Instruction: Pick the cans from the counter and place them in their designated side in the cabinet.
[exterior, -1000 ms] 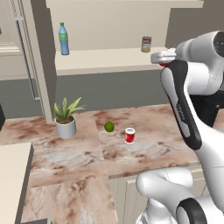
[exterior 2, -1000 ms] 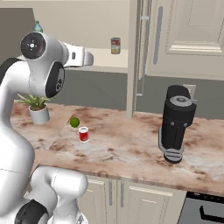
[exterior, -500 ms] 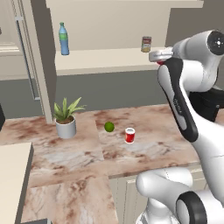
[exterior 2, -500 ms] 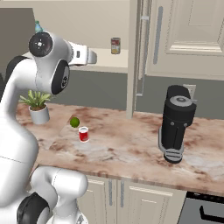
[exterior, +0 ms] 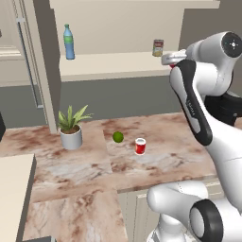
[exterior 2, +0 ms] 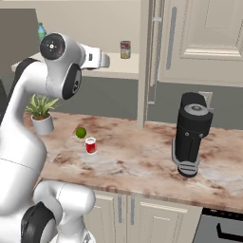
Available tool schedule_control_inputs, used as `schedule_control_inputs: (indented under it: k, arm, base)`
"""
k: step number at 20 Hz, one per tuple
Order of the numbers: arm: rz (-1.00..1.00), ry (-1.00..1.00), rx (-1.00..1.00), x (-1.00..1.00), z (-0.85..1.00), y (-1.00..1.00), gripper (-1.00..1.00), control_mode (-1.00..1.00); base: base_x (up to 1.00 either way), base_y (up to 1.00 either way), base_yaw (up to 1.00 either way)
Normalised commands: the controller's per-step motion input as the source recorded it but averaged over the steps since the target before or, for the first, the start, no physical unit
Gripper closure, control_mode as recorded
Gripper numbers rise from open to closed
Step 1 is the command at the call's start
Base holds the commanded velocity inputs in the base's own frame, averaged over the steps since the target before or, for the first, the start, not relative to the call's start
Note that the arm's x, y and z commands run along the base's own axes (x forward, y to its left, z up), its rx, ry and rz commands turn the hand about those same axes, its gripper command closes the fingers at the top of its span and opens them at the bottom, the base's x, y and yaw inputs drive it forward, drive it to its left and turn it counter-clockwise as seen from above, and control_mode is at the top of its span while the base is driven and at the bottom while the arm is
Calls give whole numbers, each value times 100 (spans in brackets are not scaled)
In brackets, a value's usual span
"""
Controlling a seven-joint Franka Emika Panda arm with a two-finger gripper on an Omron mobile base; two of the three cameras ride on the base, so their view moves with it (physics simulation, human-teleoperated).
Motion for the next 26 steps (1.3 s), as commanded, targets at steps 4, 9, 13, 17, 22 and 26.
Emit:
schedule_control_inputs:
  k: [4, 9, 13, 17, 22, 26]
  arm:
    - [0, 0, 0, 14, 0, -9, 100, -100]
    - [0, 1, -1, 13, 0, -8, 100, -100]
    - [0, 2, -1, 14, 0, -5, 100, -100]
    - [0, 2, -1, 17, 0, -2, 100, -100]
    - [0, 3, -2, 15, 0, -3, 100, -100]
    - [0, 2, -1, 16, 0, -2, 100, -100]
  base:
    - [0, 0, 0]
    - [0, 0, 0]
    - [0, 0, 0]
    - [0, 0, 0]
    - [0, 0, 0]
    - [0, 0, 0]
